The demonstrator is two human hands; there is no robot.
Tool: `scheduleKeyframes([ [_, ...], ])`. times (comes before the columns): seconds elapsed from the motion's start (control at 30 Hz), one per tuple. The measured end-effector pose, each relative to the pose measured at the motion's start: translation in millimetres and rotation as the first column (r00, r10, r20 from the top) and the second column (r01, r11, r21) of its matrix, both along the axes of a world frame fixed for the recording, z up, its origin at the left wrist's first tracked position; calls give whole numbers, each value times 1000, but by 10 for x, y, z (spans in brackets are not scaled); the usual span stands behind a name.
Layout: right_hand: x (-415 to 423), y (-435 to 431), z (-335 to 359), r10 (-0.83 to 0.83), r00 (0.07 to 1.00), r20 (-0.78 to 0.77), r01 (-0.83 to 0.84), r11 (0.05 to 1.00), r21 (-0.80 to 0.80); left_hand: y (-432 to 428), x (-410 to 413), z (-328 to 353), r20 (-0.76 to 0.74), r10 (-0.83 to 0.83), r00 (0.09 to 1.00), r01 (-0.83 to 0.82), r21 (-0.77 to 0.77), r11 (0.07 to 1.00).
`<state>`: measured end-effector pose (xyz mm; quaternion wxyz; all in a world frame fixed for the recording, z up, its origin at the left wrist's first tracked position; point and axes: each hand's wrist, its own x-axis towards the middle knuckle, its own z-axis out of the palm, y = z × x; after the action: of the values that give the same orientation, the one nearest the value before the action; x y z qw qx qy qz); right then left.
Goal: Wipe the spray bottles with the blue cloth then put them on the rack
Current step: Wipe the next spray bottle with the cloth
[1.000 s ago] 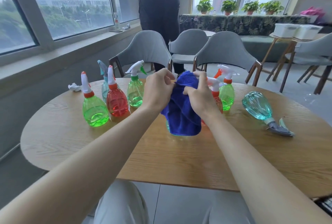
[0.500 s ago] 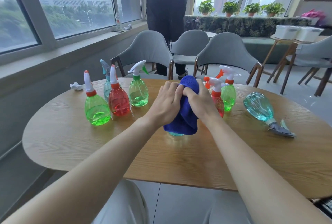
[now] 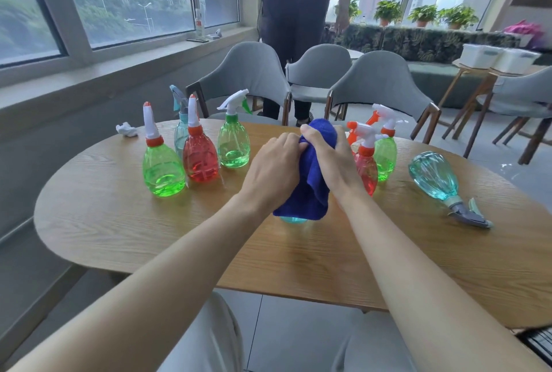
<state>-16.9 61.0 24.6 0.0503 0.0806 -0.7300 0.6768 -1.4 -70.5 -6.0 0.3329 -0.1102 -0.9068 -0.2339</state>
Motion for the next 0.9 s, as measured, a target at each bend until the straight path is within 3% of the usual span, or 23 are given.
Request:
scheduleKeyframes([
  [0.1, -28, -12, -2, -45, 998, -32, 47, 997, 65, -13, 31, 13, 51, -42, 998, 40, 53, 998],
  [0.2, -33, -44, -15, -85, 994, -63, 90, 992, 92, -40, 77, 22, 151, -175, 973, 126, 288, 949],
  [0.3, -37, -91, -50, -131, 986, -101, 140, 986, 89, 50, 122, 31, 198, -212, 957, 93, 483, 871],
  [0.47, -30, -93, -75, -151, 978, -147, 168, 979, 113, 139, 67, 101, 173, -67, 983, -34, 522, 852],
  [0.6, -23, -57, -68, -132, 980, -146, 150, 982, 118, 120, 18, 168, 233, -88, 968, -65, 578, 813],
  [0.9, -27, -82, -44, -81, 996, -23, 82, 996, 27, -15, 121, 169, 163, -268, 950, 139, 546, 826],
])
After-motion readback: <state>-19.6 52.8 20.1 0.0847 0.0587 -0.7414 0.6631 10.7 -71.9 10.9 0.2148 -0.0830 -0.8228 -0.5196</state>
